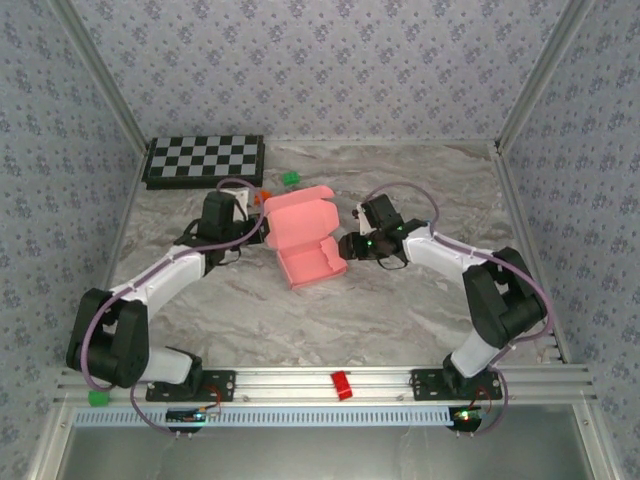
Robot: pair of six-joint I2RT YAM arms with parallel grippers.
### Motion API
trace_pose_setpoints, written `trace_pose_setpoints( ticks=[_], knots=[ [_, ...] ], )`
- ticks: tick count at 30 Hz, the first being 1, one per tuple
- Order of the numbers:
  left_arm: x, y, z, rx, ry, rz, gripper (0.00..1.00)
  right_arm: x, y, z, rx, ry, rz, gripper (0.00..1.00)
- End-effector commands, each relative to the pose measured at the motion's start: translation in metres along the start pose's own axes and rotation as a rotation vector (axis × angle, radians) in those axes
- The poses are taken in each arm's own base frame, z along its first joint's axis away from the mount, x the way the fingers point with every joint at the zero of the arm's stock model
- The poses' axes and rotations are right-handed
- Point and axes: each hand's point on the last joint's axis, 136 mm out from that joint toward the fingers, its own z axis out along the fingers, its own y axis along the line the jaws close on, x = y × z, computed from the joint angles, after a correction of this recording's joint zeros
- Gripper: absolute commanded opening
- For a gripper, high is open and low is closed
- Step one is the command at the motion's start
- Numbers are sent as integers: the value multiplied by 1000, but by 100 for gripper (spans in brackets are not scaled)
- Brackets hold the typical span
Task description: Fold the paper box
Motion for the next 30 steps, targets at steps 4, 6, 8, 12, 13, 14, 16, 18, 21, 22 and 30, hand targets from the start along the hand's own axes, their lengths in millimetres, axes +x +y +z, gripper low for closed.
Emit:
trace_pose_setpoints(
  ticks=[4,6,8,12,13,14,16,18,21,22,30],
  knots=[
    [-11,-7,-8,27,-66,9,0,-14,11,12,-27,-1,-38,52],
    [-10,-7,-8,25,-65,11,0,-13,16,15,-53,19,-61,52],
    [-10,-7,-9,27,-68,12,0,-12,19,19,-62,34,-78,52],
    [-7,-6,-8,25,-62,14,0,-13,23,24,-73,57,-90,49],
    [-7,-6,-8,26,-63,14,0,-14,23,26,-71,59,-91,49],
    [-7,-6,-8,25,-63,12,0,-15,23,27,-69,57,-89,49],
    [-6,-5,-8,25,-63,11,0,-16,24,31,-74,54,-83,48],
    [-6,-5,-8,27,-62,11,0,-17,24,35,-68,55,-75,47],
    [-5,-5,-7,27,-59,9,0,-16,24,40,-62,60,-74,44],
    [-5,-5,-7,27,-60,10,0,-16,24,42,-60,61,-77,44],
    [-5,-6,-5,35,-55,9,0,-12,18,50,-21,78,-83,41]
  ],
)
